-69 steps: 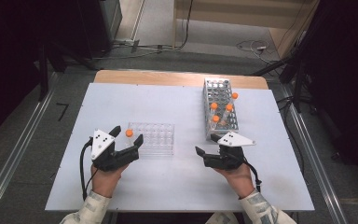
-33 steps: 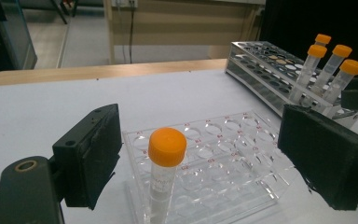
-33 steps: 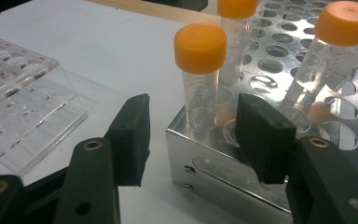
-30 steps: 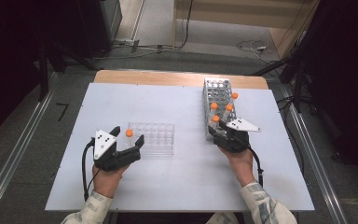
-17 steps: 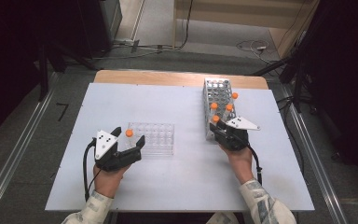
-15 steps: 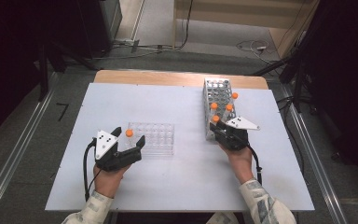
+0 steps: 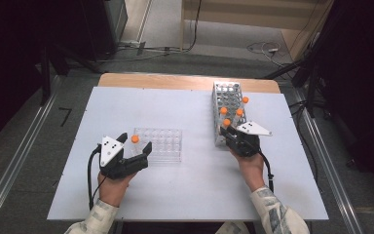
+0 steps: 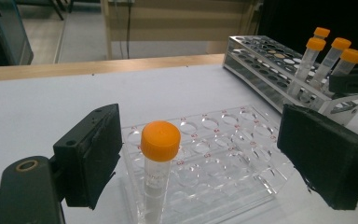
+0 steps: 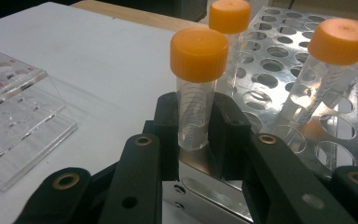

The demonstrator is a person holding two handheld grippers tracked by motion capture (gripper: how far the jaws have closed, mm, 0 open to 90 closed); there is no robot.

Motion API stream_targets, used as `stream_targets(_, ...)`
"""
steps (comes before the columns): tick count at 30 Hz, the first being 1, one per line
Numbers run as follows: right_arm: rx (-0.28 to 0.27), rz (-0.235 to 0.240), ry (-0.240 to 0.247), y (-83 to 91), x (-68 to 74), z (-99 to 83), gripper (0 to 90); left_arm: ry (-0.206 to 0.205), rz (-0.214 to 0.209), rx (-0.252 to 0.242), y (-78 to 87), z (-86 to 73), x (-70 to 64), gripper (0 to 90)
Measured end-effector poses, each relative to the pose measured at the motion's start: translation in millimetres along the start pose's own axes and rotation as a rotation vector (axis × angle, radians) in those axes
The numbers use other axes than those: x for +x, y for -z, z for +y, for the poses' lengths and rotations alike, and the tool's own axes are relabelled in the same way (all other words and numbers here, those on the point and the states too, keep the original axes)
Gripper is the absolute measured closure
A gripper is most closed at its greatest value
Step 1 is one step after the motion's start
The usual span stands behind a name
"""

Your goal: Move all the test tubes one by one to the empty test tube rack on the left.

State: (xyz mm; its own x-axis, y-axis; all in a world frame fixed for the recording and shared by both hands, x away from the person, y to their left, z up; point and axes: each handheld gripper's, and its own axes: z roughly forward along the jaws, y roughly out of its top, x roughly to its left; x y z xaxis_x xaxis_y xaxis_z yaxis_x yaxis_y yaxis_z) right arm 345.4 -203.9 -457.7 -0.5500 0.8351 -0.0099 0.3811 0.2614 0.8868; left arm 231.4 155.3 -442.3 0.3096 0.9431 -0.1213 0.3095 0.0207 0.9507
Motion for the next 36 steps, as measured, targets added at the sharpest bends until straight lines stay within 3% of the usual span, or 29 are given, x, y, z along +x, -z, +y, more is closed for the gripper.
stream_targets(27, -0.143, 0.003, 0.0, 40.2, 0.4, 30.4, 71.4, -0.002, 0.002, -0.003, 1.0, 0.3, 0.3, 14.8)
stream_targets(36, -0.134, 0.032, 0.016, 46.8, 6.9, 30.5, 71.4, -0.002, 0.0, -0.01, 3.0, 1.3, 0.5, 15.3)
